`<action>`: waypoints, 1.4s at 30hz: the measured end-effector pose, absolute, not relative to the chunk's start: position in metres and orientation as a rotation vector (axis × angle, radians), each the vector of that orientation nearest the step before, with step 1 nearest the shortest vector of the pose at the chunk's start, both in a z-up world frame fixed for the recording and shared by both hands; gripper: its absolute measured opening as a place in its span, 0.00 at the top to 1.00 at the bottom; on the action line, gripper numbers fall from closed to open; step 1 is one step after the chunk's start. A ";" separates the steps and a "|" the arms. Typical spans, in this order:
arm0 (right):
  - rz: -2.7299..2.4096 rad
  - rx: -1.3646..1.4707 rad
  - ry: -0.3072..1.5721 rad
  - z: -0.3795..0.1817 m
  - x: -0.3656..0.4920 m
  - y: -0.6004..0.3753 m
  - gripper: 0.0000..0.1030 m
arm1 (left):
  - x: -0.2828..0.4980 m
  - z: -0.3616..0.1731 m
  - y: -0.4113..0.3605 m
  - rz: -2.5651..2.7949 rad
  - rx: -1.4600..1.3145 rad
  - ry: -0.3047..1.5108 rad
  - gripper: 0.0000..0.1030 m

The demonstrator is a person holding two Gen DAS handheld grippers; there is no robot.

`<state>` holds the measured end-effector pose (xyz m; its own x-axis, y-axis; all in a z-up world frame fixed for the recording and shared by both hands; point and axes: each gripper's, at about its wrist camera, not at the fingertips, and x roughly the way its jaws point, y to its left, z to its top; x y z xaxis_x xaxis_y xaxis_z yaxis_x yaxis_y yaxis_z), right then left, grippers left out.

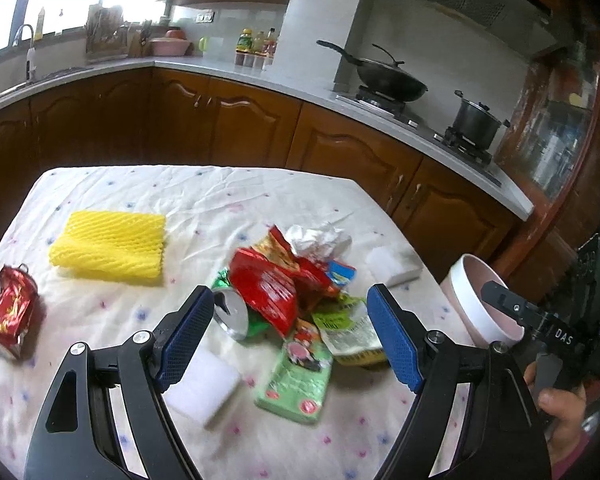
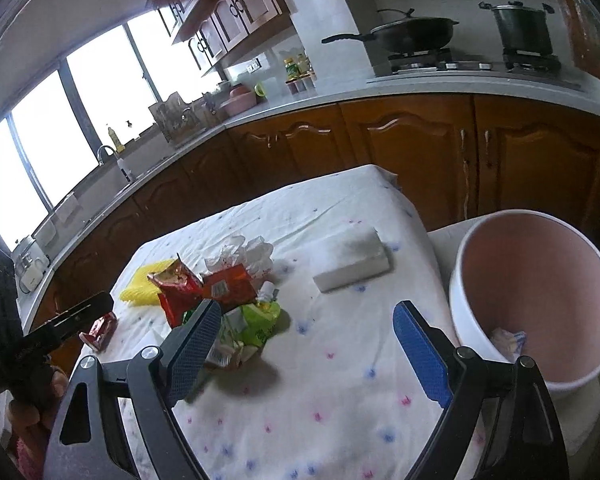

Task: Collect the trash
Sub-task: 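Move both tools back over the trash pile on the table, then grasp the red snack wrapper with the left tool while the right tool grasps the white sponge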

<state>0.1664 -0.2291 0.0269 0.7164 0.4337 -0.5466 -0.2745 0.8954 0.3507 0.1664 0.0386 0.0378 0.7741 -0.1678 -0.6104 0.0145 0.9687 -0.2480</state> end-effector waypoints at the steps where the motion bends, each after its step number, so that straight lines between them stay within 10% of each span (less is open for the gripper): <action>1: 0.399 0.253 0.666 0.027 0.170 -0.228 0.13 | 0.172 0.037 0.042 -0.105 -0.235 0.690 0.22; 12: 0.338 0.257 0.771 0.005 0.250 -0.221 0.14 | 0.229 0.011 0.054 -0.134 -0.193 0.803 0.23; 18: 0.311 0.276 0.844 -0.017 0.285 -0.222 0.21 | 0.240 -0.001 0.049 -0.182 -0.196 0.848 0.55; 22: 0.322 0.290 0.896 -0.030 0.296 -0.221 0.52 | 0.241 -0.004 0.046 -0.204 -0.182 0.853 0.81; 28: 0.297 0.304 0.861 -0.030 0.283 -0.235 0.89 | 0.234 0.003 0.046 -0.219 -0.171 0.817 0.83; 42: 0.331 0.280 0.717 0.020 0.232 -0.238 0.97 | 0.203 0.047 0.044 -0.225 -0.186 0.683 0.87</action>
<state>0.2324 -0.2384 0.0201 0.7059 0.3887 -0.5922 -0.1991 0.9112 0.3607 0.2033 0.0445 0.0472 0.7531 -0.2659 -0.6017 0.1444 0.9592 -0.2431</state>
